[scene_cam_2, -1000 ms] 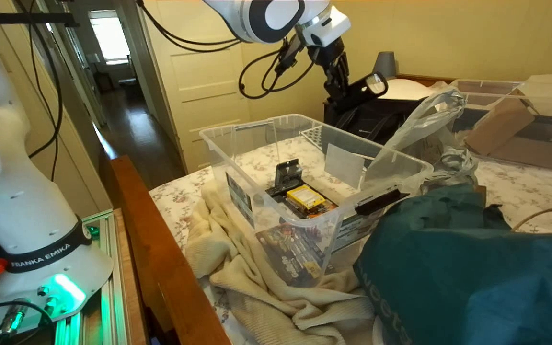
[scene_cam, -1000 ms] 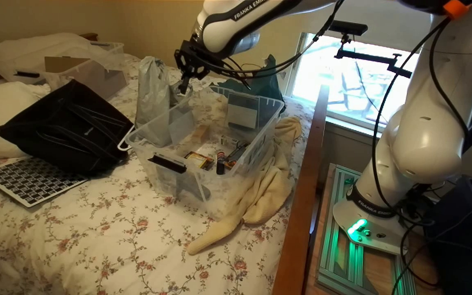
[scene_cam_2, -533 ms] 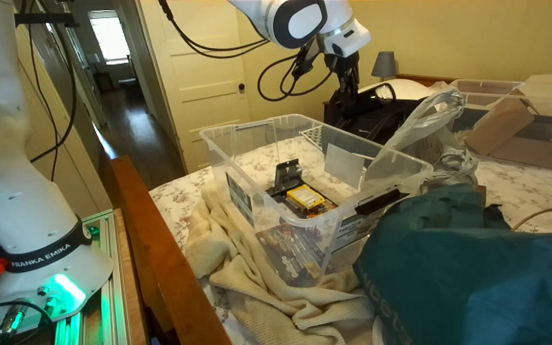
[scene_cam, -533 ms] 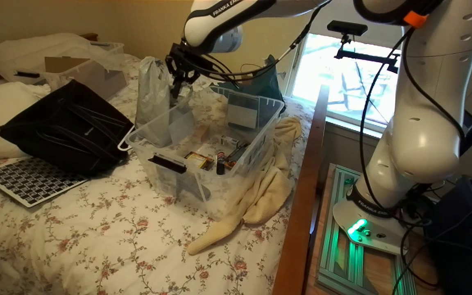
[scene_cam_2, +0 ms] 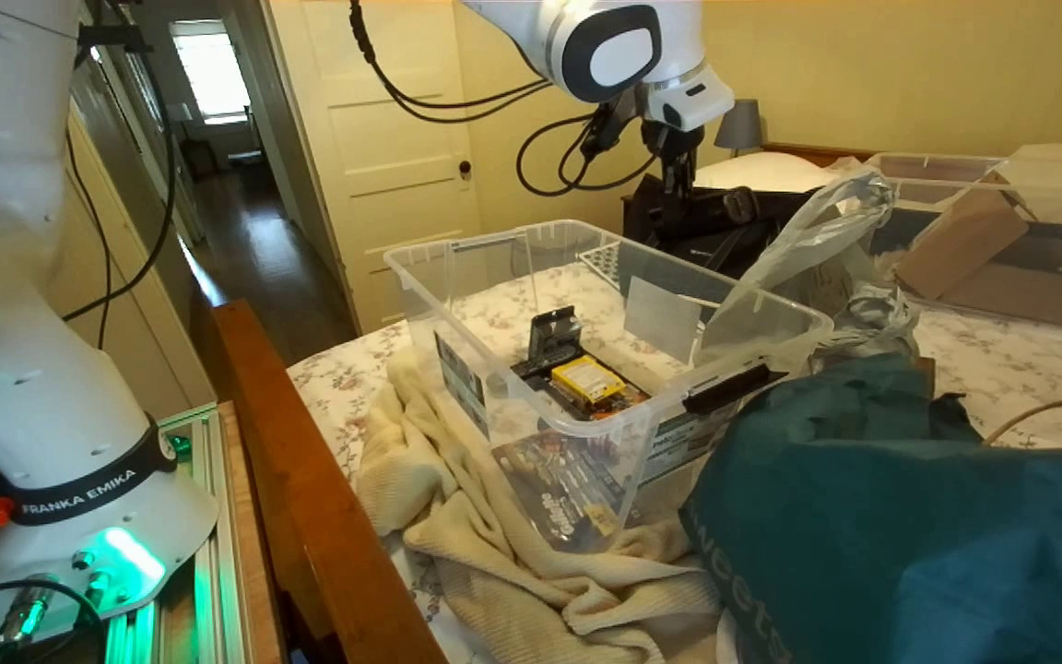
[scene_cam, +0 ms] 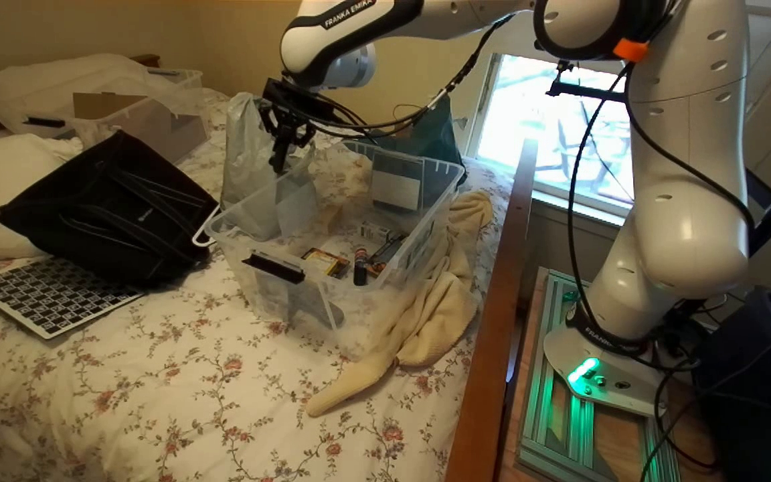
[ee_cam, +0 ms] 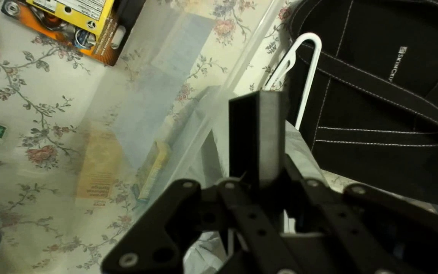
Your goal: Remove the black remote from the storage dish
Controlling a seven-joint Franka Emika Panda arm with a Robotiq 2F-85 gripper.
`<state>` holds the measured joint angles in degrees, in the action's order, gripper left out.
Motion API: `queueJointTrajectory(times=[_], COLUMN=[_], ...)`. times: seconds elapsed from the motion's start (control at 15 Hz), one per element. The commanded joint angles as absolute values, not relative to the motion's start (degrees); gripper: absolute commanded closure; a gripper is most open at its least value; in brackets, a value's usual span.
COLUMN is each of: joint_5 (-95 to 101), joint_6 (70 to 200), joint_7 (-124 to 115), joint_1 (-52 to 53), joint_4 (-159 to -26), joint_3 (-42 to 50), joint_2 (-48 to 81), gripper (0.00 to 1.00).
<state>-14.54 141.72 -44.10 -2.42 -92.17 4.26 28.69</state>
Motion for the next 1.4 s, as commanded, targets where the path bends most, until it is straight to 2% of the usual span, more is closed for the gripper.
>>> queueJointTrajectory(times=[0.0, 0.07, 0.13, 0.2, 0.8, 1.33], joint_5=[-16.19, -16.23, -16.25, -16.31, -16.53, -12.41], joint_6=[136.31, 135.42, 134.63, 133.96, 132.35, 133.8], joint_7=[-44.09, -44.13, -44.24, -44.33, -44.33, -41.27], joint_1=[-3.19, -3.29, -3.35, -3.44, -3.53, -1.77], joint_4=[-85.77, -84.92, -84.09, -83.17, -80.89, -86.67], joint_3=[3.91, 3.88, 3.87, 3.83, 3.81, 5.35], joint_2=[32.54, 33.08, 33.58, 34.11, 35.21, 30.63], gripper=[0.97, 0.94, 0.63, 0.61, 0.01, 0.0])
